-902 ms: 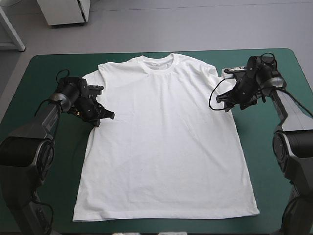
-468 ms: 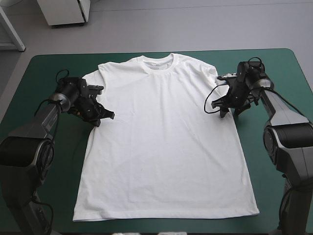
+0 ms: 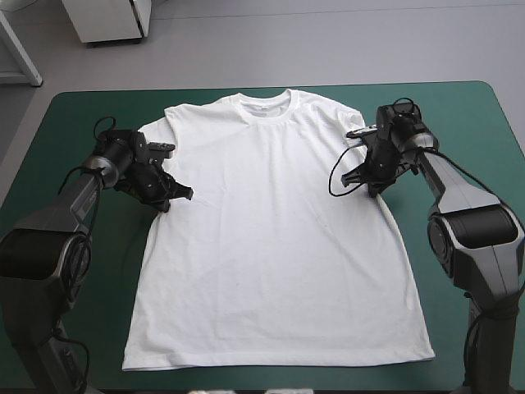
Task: Fold the cloth
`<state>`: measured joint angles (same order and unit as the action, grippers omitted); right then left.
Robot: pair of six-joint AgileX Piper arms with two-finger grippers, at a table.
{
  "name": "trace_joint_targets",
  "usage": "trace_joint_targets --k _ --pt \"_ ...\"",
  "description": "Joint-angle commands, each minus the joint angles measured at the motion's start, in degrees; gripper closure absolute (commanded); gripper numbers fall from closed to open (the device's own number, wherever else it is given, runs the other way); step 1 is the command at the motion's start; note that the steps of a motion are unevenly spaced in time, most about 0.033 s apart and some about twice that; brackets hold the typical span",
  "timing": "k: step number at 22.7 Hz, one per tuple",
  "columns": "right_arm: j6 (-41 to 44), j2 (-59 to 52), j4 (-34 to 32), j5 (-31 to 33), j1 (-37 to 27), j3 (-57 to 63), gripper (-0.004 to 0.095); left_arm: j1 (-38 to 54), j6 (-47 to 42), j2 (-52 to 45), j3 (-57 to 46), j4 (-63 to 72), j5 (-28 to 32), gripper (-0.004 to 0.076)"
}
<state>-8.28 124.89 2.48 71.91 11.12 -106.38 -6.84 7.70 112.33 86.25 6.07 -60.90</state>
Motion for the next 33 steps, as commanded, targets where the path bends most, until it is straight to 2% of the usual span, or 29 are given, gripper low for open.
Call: trace_joint_targets --k 1,6,12,16,20,23,28,31,33 --pt "0.35 1.39 5.36 -0.03 1.22 0.43 0.0921 -0.86 -0.09 -1.65 0.44 6.21 -0.14 0.0733" --pt "0.35 -2.6 4.48 -0.03 0.73 -1.47 0.0921 -0.86 0.45 -5.56 3.91 4.45 -1.13 0.0733" --pt "0.35 -12.05 4.58 -0.25 -1.39 -4.96 0.0921 -0.86 -1.3 -11.94 11.27 2.11 -5.16 0.0733" --pt "0.35 -22.59 4.85 -0.25 -5.1 -8.91 0.0921 -0.86 -2.33 -20.67 17.85 -1.73 -5.92 0.0733" --pt "0.11 -32.48 8.41 -0.63 -8.21 -12.96 0.0921 -0.86 -2.33 -28.44 23.22 -1.83 -5.53 0.0733" --pt "0.11 -37.49 10.26 -3.39 -8.57 -17.15 0.0921 -0.86 -2.33 -32.52 26.23 -1.28 -3.97 0.0733" --pt "-1.04 -38.23 15.63 -5.51 -8.57 -23.57 0.0921 -0.86 -1.89 -33.38 29.16 2.64 -1.26 0.0733" --pt "-1.42 -37.26 15.81 -16.39 -8.57 -24.28 0.0921 -0.86 -0.61 -32.06 29.39 3.03 8.27 0.0733" --pt "-2.94 -35.1 15.55 -20.16 -8.57 -24.32 0.0921 -0.86 -0.61 -29.6 29.64 3.41 12.51 0.0733"
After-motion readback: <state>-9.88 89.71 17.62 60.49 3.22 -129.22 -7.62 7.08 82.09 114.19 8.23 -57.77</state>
